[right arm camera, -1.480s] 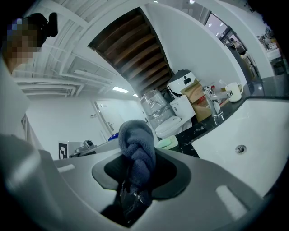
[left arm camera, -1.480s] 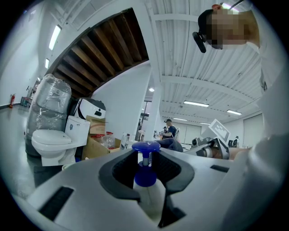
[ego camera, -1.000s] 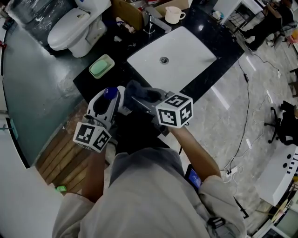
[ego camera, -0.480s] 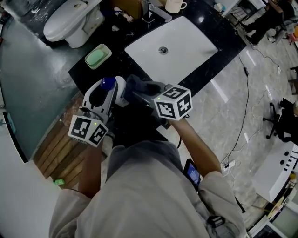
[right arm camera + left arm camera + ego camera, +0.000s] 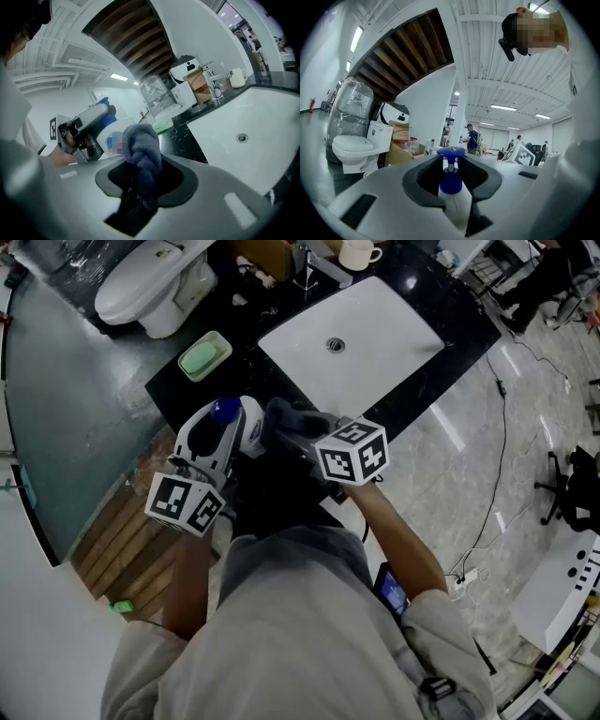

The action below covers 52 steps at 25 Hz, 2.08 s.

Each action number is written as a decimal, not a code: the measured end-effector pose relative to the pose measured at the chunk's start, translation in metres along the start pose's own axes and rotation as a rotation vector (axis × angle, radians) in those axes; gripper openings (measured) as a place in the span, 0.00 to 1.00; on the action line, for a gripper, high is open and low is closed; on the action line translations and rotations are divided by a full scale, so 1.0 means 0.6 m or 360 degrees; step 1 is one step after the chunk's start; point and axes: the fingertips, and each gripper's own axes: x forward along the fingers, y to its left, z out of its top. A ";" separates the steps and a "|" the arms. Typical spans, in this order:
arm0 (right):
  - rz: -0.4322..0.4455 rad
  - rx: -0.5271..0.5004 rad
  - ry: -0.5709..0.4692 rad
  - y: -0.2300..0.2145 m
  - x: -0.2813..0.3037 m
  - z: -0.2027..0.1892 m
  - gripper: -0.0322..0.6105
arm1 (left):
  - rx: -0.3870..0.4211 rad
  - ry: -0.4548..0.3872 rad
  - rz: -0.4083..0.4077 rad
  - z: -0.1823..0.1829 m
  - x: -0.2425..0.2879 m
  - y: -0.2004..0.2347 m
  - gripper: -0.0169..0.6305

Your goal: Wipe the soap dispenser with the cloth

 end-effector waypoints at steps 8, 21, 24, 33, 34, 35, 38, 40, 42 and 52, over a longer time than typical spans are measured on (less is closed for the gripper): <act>-0.0067 -0.0013 0.0080 -0.018 0.007 -0.038 0.24 | 0.0049 0.0013 -0.0027 -0.005 0.000 -0.011 0.18; -0.0146 -0.0103 0.0153 -0.030 0.002 -0.060 0.24 | 0.0243 -0.0018 -0.0083 -0.013 0.003 -0.052 0.18; -0.0155 -0.0126 0.0144 -0.031 0.000 -0.057 0.24 | 0.0255 -0.0007 -0.0097 -0.014 0.003 -0.055 0.18; -0.0172 -0.0111 0.0071 -0.040 -0.018 -0.041 0.24 | 0.0261 0.0014 -0.0113 -0.020 -0.001 -0.058 0.18; -0.0178 -0.0110 0.0062 -0.042 -0.022 -0.039 0.24 | 0.0254 0.0016 -0.0118 -0.020 -0.001 -0.060 0.18; -0.0184 -0.0109 0.0053 -0.043 -0.026 -0.037 0.24 | 0.0252 0.0019 -0.0121 -0.020 -0.002 -0.061 0.18; -0.0197 -0.0110 0.0020 -0.041 -0.036 -0.025 0.24 | 0.0259 0.0028 -0.0120 -0.019 -0.005 -0.063 0.19; -0.0202 -0.0117 -0.0006 -0.040 -0.040 -0.016 0.24 | 0.0261 0.0027 -0.0114 -0.017 -0.007 -0.061 0.20; -0.0206 -0.0126 -0.0027 -0.039 -0.043 -0.008 0.24 | 0.0262 0.0022 -0.0110 -0.017 -0.008 -0.058 0.21; -0.0210 -0.0163 -0.0086 -0.026 -0.051 0.015 0.24 | 0.0222 0.0034 -0.0127 -0.019 -0.015 -0.055 0.25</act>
